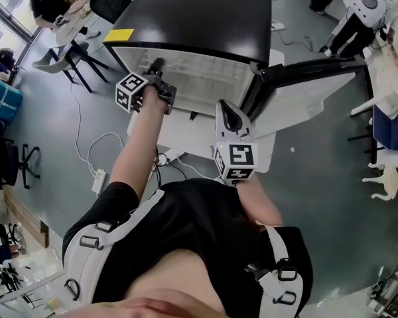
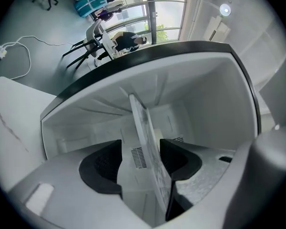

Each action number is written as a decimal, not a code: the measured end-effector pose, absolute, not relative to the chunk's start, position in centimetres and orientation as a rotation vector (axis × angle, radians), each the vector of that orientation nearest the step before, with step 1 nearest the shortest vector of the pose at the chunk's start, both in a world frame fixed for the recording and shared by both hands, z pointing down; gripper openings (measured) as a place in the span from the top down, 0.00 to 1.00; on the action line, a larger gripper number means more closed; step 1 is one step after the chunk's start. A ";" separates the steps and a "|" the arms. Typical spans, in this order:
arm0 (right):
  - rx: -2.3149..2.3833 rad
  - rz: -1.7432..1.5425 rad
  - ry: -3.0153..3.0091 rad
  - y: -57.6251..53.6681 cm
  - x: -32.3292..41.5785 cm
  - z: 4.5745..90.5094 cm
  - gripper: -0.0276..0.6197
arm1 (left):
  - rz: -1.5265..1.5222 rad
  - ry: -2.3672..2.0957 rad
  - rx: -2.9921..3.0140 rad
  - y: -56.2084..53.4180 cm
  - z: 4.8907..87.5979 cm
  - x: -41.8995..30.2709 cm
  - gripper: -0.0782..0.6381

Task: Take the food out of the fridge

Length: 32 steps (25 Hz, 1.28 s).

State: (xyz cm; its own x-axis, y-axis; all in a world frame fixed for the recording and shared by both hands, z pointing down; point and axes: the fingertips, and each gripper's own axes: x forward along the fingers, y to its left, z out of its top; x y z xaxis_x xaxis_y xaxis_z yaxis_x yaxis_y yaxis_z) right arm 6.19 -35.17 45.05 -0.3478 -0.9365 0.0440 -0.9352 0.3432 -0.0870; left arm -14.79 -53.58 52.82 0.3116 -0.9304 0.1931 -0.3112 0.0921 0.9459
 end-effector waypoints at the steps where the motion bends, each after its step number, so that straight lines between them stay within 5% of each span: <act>1: -1.782 -0.156 2.564 -35.2 6.2 45.1 0.95 | -0.696 -1.209 1.447 -53.2 52.8 -14.9 0.54; 8: -1.746 -0.184 2.587 -35.1 5.6 45.5 0.95 | -0.748 -1.187 1.436 -51.2 52.5 -16.2 0.56; 15: -1.687 -0.197 2.620 -34.7 4.4 45.7 0.95 | -0.768 -1.141 1.477 -49.8 51.2 -16.5 0.85; 32: -1.532 -0.224 2.718 -34.5 0.6 46.3 0.95 | -0.913 -1.051 1.406 -44.4 50.4 -19.3 0.87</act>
State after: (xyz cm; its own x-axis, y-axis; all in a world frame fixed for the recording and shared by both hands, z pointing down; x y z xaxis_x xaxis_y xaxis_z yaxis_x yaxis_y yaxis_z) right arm 0.65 -34.52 46.35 -0.5203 -0.8520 0.0582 -0.8500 0.5101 -0.1315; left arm -19.28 -44.35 50.43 0.3082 -0.9509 0.0297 -0.1034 -0.0024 0.9946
